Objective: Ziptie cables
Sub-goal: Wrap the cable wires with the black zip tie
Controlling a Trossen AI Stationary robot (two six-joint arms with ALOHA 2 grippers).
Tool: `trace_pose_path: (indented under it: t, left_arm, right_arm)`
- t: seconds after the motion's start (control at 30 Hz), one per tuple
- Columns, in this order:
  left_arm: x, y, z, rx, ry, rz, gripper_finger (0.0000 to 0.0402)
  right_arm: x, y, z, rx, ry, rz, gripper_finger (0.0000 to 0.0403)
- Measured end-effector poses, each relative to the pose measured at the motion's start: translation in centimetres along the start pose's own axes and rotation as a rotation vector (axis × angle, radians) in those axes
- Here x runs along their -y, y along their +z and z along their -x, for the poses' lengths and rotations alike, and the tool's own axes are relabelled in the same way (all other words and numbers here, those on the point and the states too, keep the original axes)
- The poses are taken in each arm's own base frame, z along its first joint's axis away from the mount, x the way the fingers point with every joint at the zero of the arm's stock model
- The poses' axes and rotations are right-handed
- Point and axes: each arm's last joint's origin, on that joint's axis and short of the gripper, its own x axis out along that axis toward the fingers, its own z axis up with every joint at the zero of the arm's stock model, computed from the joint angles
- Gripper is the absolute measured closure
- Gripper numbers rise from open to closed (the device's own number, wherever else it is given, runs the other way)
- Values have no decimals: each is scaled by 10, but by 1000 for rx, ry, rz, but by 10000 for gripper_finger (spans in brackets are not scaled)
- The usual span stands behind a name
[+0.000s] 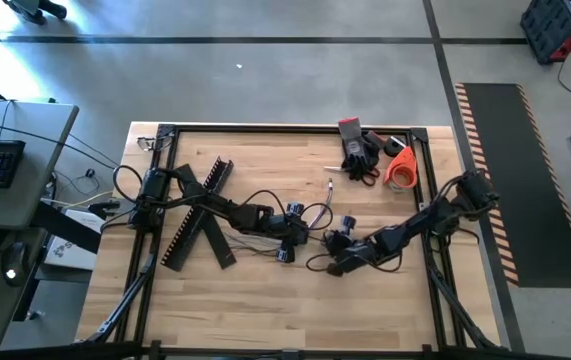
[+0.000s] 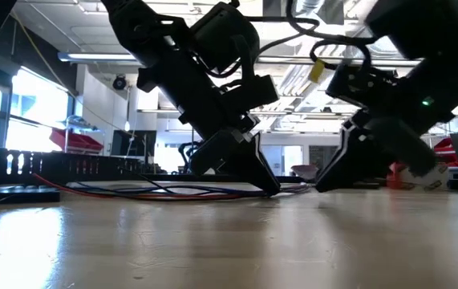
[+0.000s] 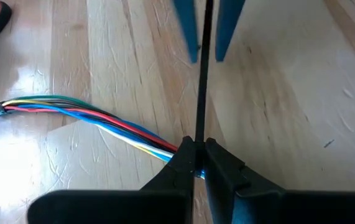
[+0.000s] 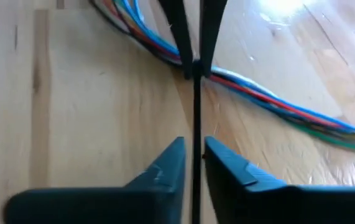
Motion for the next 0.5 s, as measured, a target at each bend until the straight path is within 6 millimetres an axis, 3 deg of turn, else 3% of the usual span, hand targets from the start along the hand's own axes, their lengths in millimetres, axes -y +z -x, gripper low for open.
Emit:
trace_pose_path:
  t: [0.27, 0.5]
  left_arm:
    - [0, 0, 0, 2, 0, 1, 401]
    - [0, 0, 0, 3, 0, 7, 401]
  right_arm:
    - [6, 7, -7, 31, -5, 50, 233]
    - [0, 0, -20, 45, 3, 111, 227]
